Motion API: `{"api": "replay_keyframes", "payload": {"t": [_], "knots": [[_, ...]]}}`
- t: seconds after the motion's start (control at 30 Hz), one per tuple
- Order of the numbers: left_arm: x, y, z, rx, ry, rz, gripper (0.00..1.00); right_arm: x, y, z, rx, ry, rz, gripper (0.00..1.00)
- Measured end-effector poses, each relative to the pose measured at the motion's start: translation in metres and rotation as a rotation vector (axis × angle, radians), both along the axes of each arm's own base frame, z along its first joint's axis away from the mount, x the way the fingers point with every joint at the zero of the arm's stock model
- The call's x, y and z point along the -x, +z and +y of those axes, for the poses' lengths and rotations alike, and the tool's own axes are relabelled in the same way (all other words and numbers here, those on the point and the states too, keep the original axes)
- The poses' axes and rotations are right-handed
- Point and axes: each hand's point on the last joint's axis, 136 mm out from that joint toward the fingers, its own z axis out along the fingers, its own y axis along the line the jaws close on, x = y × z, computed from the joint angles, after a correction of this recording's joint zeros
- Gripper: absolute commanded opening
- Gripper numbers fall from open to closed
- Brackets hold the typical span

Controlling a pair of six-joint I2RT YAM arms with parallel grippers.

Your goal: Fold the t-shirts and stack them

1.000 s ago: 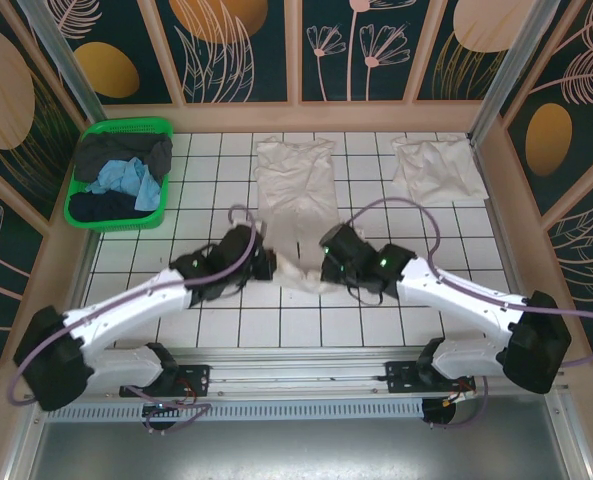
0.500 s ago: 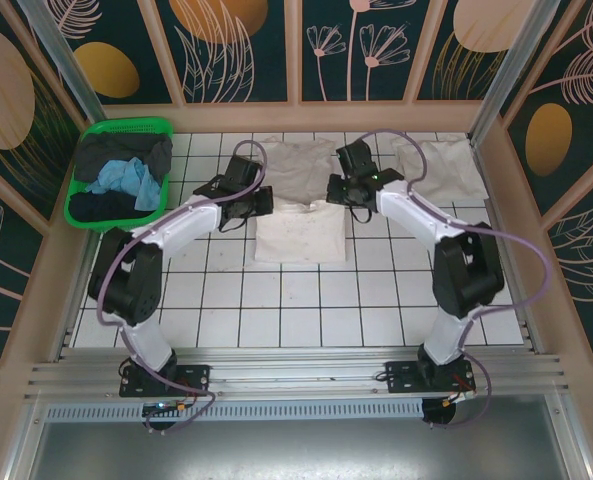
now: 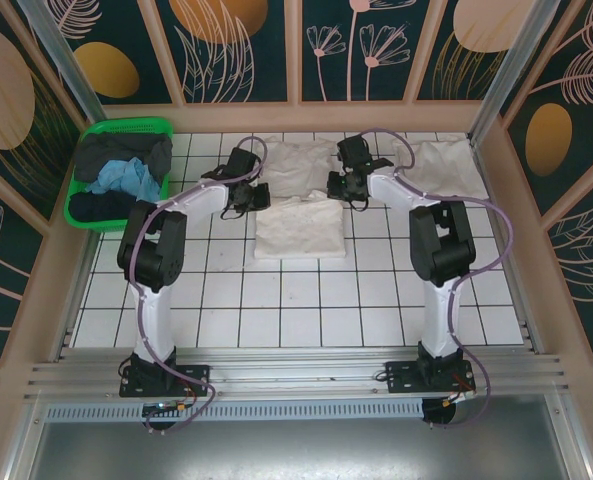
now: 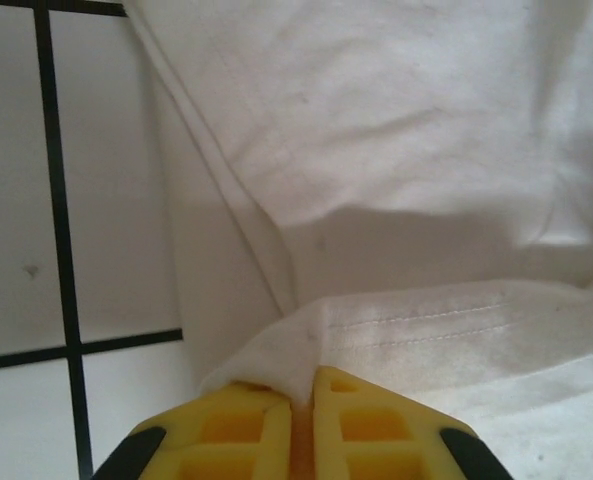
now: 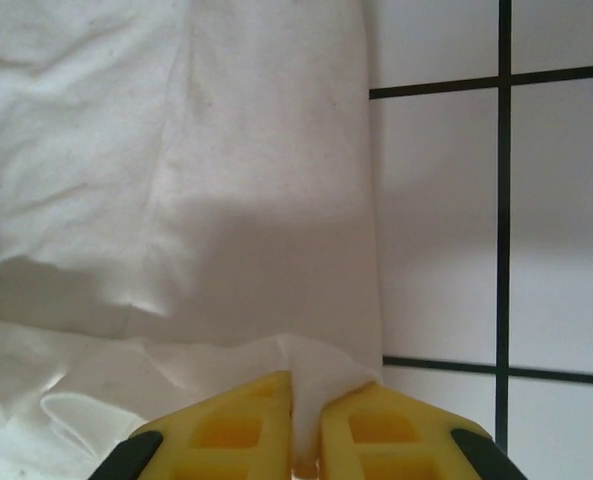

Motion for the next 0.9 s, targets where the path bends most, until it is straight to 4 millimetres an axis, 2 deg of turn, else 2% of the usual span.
{"api": "replay_keyframes", "payload": {"t": [0.1, 0.2, 0.23, 0.3, 0.43, 0.5, 0.57, 0.67, 0.77, 0.9], "knots": [[-0.005, -0.005, 0.001, -0.007, -0.005, 0.015, 0.2, -0.008, -0.01, -0.002, -0.01, 0.012, 0.016, 0.17], [-0.013, -0.008, -0.002, -0.011, -0.011, 0.015, 0.41, -0.018, -0.018, -0.002, -0.027, 0.026, 0.024, 0.31], [-0.016, -0.009, -0.002, -0.013, -0.011, 0.017, 0.43, -0.021, -0.019, -0.002, -0.031, 0.03, 0.024, 0.36], [-0.02, -0.006, -0.003, -0.019, -0.016, 0.014, 0.45, -0.027, -0.021, -0.001, -0.036, 0.034, 0.022, 0.37], [-0.039, 0.012, -0.006, -0.029, -0.019, -0.023, 0.46, -0.038, -0.012, -0.001, -0.025, 0.043, 0.002, 0.41], [-0.045, 0.023, -0.004, -0.043, -0.014, -0.049, 0.55, -0.044, -0.003, -0.004, -0.016, 0.033, -0.021, 0.43], [-0.045, 0.033, 0.001, -0.066, -0.007, -0.072, 0.58, -0.046, 0.003, -0.011, 0.001, 0.02, -0.042, 0.45], [-0.027, 0.041, 0.016, -0.11, 0.005, -0.07, 0.51, -0.024, 0.005, -0.026, 0.026, 0.001, -0.045, 0.46], [0.004, 0.047, 0.027, -0.134, 0.005, -0.053, 0.58, 0.023, 0.003, -0.04, 0.03, -0.003, -0.017, 0.48], [0.049, 0.042, 0.03, -0.158, -0.017, -0.019, 0.55, 0.075, -0.008, -0.043, 0.025, 0.0, 0.02, 0.48]]}}
